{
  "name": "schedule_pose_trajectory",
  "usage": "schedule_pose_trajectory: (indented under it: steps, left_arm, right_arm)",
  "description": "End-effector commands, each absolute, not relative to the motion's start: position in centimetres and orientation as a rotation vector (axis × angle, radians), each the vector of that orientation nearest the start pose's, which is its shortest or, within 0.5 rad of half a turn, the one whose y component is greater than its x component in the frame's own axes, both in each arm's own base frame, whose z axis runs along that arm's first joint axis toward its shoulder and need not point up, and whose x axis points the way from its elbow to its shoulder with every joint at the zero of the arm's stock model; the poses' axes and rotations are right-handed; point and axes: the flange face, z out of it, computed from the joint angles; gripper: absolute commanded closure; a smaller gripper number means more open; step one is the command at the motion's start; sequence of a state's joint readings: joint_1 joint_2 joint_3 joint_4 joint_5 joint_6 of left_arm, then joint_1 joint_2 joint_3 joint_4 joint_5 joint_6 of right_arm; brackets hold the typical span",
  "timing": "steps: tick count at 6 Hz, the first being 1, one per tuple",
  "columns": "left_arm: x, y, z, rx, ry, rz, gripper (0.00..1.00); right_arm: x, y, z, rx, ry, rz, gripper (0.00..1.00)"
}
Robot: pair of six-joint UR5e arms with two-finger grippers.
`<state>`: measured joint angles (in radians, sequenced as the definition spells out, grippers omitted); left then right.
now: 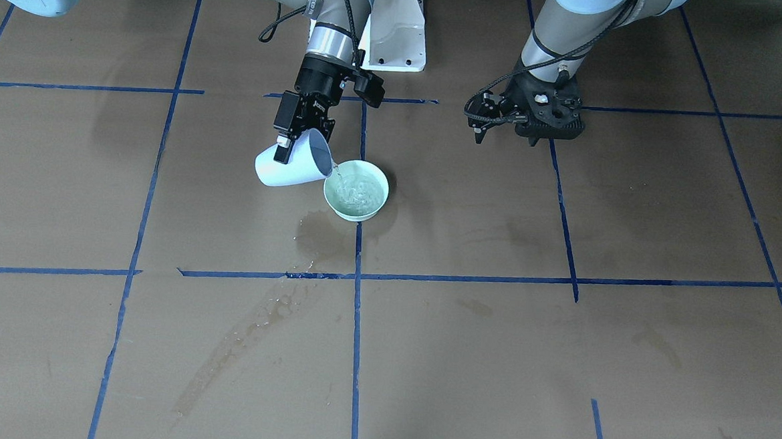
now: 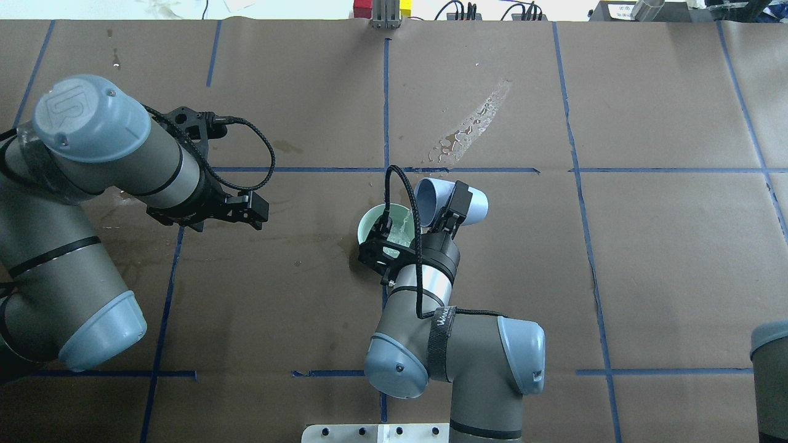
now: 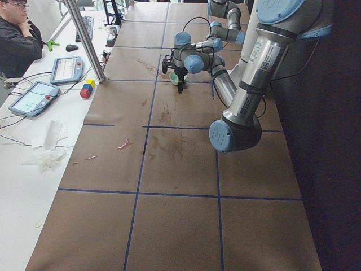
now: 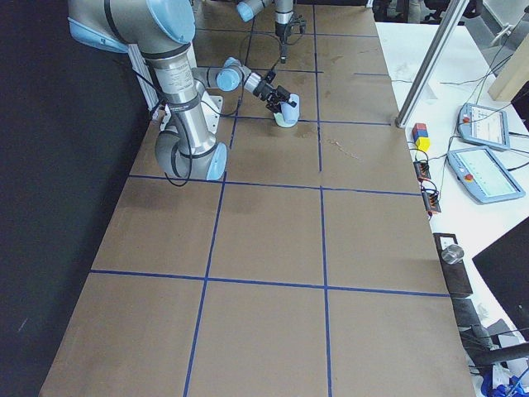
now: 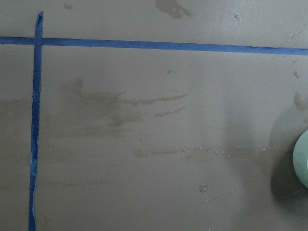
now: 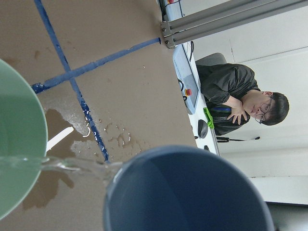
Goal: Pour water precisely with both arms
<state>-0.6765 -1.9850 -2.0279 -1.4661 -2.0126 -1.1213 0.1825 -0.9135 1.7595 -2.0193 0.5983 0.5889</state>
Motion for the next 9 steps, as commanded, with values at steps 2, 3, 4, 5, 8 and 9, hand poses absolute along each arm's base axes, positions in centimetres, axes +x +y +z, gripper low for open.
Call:
schedule_pose_trajectory:
  steps: [2, 3, 4, 5, 8, 9]
  left_arm:
    - [37.8, -42.0, 24.7, 0.048, 0.862, -0.043, 0.0]
    - [37.8, -42.0, 24.6, 0.049, 0.863, -0.043, 0.0]
    - [37.8, -42.0, 24.7, 0.048, 0.862, -0.043, 0.0]
    - [37.8, -42.0, 24.6, 0.048, 0.862, -0.043, 0.0]
    - [37.8, -42.0, 24.6, 0.049, 0.863, -0.043, 0.0]
    - [37.8, -41.9, 24.5, 0.05, 0.864, -0.042, 0.0]
  right_arm:
    - [-58.4, -32.7, 21.8, 1.017, 0.208, -0.51, 0.94]
    - [-58.4, -32.6, 21.7, 1.019, 0.203, -0.505, 0.95]
    - [-58.4, -32.7, 21.7, 1.018, 0.204, -0.503, 0.95]
    - [-58.4, -32.7, 21.6, 1.02, 0.195, -0.489, 0.95]
    - [-58.6, -32.7, 19.7, 1.065, 0.018, -0.314, 0.97]
    - [-58.5, -32.8, 19.4, 1.078, -0.079, -0.212, 0.99]
